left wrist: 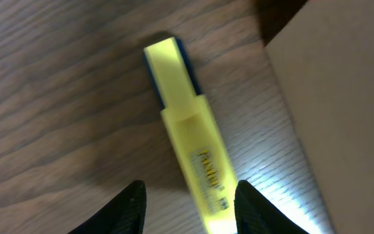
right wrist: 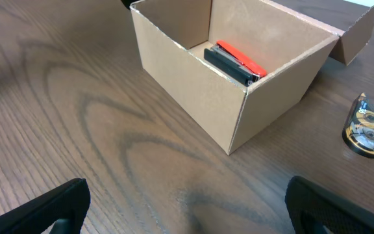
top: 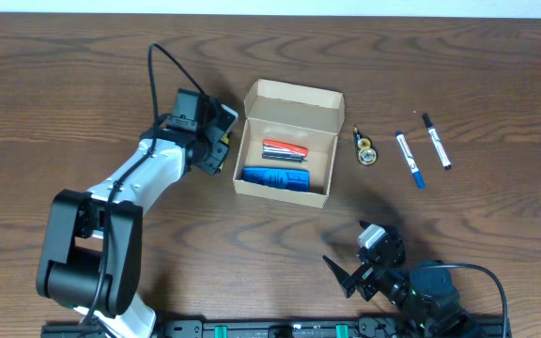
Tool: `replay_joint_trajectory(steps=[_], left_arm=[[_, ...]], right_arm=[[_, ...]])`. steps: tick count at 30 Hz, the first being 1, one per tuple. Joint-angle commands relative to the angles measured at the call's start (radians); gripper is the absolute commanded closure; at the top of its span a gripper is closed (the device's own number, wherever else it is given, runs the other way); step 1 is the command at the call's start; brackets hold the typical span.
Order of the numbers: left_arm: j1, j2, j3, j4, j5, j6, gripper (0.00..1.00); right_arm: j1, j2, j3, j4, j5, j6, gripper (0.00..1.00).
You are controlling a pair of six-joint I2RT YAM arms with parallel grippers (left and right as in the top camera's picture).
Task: Pack container
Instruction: 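Grasp the yellow highlighter with left gripper and lift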
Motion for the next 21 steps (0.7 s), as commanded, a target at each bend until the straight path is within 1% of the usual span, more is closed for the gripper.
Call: replay_joint_trajectory(steps=[1,8,21], left_arm=[[-0.009,0.029,-0.006,0.016,-0.041,-0.056,0.53],[-0.009,0.076,-0.006,0.055,-0.041,-0.119,0.53],[-0.009,0.112,-0.006,0.079,-0.037,-0.122,0.50]], right_arm=[[0.010,-0.005,-0.003,-0.001,0.002,0.013,0.01],[0.010,-0.006,-0.003,-0.001,0.002,0.013,0.01],[0.009,-0.005,-0.003,-0.001,0.002,0.013,0.01]])
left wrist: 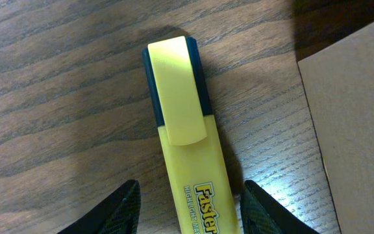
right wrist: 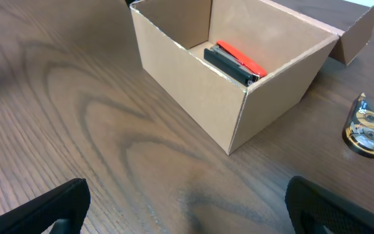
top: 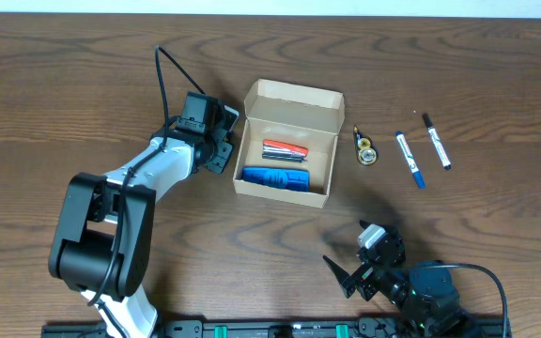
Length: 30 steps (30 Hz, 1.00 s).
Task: Pack container
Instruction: 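Grasp the yellow highlighter with left gripper and lift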
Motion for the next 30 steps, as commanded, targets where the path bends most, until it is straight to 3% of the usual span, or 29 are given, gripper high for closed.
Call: replay_joint_trajectory(steps=[1,4,10,16,25,30], left_arm=[[0.001,0.034,-0.006,0.003,-0.011,-0.008,0.51],[0.001,0.047,-0.006,0.002,-0.011,-0.008,0.57],[0.001,0.046,-0.006,0.002,-0.012,-0.008,0.78],[0.002,-0.016,0.012,-0.035,-0.041,-0.008,0.89],[0.001,-0.272,0.114,-0.147,-0.134,-0.032,0.94],[-0.027,-0.428,0.154,-0.164,-0.122,-0.115,0.94]], right_arm=[[0.010,-0.005,-0.003,-0.001,0.002,0.013,0.01],[0.009,-0.005,-0.003,-0.001,0.002,0.013,0.01],[0.010,-0.005,-0.003,-0.001,0.002,0.013,0.01],[0.010,-0.006,-0.003,-0.001,0.002,0.013,0.01],[0.009,-0.005,-0.003,-0.001,0.002,0.013,0.01],[0.010,-0.005,-0.003,-0.001,0.002,0.013,0.01]])
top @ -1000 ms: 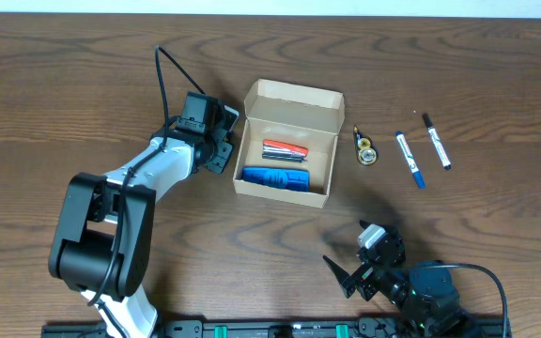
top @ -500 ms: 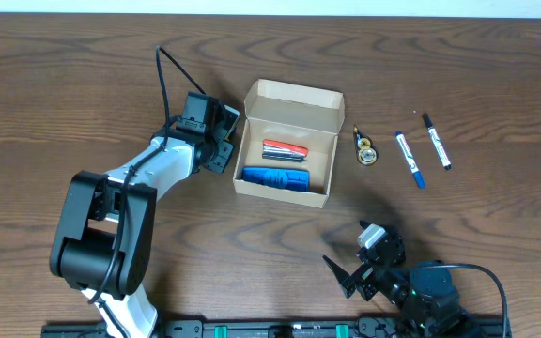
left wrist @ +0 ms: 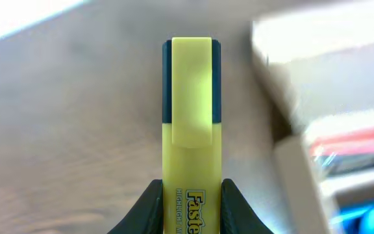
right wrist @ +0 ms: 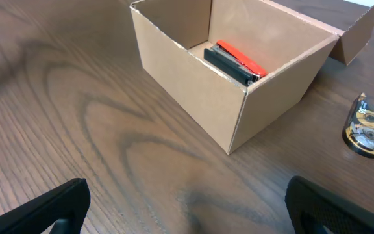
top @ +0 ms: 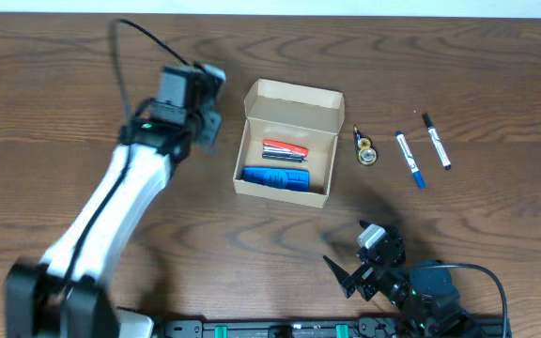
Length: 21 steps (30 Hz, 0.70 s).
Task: Pack container
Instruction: 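Grasp the yellow highlighter with left gripper and lift, then carry the highlighter into the box's right side and lower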
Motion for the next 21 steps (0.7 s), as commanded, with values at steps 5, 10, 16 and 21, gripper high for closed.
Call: replay_joint_trajectory(steps=[5,10,16,21], left_arm=[[-0.127,-0.131,0.025,-0.013,-0.009,-0.229,0.94],[-0.294,-0.101,0.024,-0.008,-0.017,-0.380,0.94],[-0.455,-0.027,0.024,0.024,-0.103,-0.497,0.94],[-0.518,0.062,0.024,0.061,-0.103,-0.613,0.94]], right_arm=[[0.009,-0.005,-0.003,-0.001,0.003,0.013,0.01],[0.010,-0.006,-0.003,-0.001,0.003,0.013,0.01],[0.010,-0.006,-0.003,-0.001,0.003,0.013,0.01],[0.010,-0.006,-0.003,-0.001,0.003,0.013,0.01]])
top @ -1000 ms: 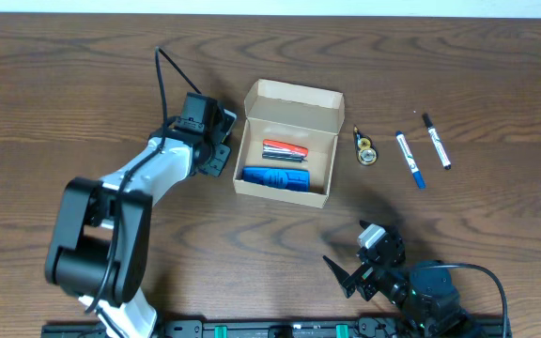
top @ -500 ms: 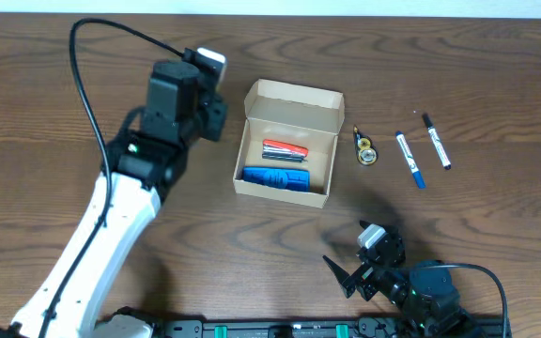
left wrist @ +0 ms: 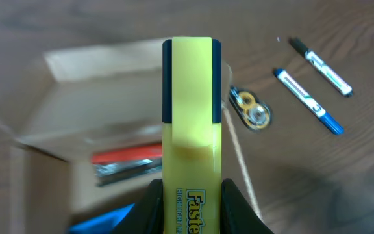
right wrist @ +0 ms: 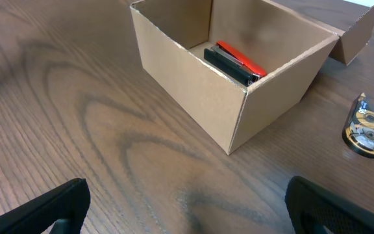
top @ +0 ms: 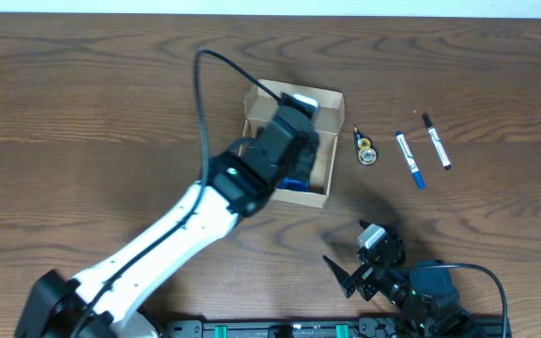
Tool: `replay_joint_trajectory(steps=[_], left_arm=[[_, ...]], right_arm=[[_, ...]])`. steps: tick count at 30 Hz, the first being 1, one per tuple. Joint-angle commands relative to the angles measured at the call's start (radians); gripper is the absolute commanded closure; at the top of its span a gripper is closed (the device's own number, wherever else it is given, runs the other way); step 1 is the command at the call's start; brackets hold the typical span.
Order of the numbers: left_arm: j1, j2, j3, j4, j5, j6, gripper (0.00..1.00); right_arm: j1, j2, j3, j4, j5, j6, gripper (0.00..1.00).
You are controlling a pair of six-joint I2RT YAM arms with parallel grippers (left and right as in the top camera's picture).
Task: Pack container
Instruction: 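Carry the highlighter into the box's right side and lower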
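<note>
An open cardboard box (top: 325, 99) stands mid-table, holding a red and black stapler (left wrist: 127, 161) and a blue item (left wrist: 102, 221). My left gripper (left wrist: 188, 207) is shut on a yellow highlighter (left wrist: 191, 117) and hangs above the box, covering most of it in the overhead view, where the left gripper (top: 294, 127) sits over the box's middle. My right gripper (right wrist: 187, 201) is open low over bare wood near the front edge, with the box (right wrist: 232, 71) ahead of it.
Right of the box lie a tape dispenser (top: 366, 148), a blue marker (top: 409, 159) and a black marker (top: 436, 141). The box's lid flap (right wrist: 358, 36) stands open at the back. The right arm's base (top: 411, 286) sits at the front edge.
My left gripper, still holding the highlighter, has moved right from the wood beside the box's left wall to above the box's inside. The right arm has not moved.
The yellow highlighter lay on the table left of the box with my left gripper open over it, then closer around it. Later the gripper was shut on it and raised beside the box. Now it holds the highlighter over the box. The right gripper stayed open and still.
</note>
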Motion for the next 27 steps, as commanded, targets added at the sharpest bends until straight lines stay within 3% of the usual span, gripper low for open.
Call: replay_joint_trajectory(steps=[1,5,27], left_arm=[[-0.021,0.063,0.003,0.012,-0.029,-0.148,0.94],[-0.028,0.108,0.003,0.013,-0.007,-0.231,0.94],[-0.048,0.197,0.003,0.055,0.083,-0.297,0.94]], right_arm=[[0.010,-0.005,-0.003,-0.001,0.002,0.013,0.01],[0.010,-0.005,-0.003,-0.001,0.002,0.013,0.01],[0.010,-0.006,-0.003,-0.001,0.002,0.013,0.01]])
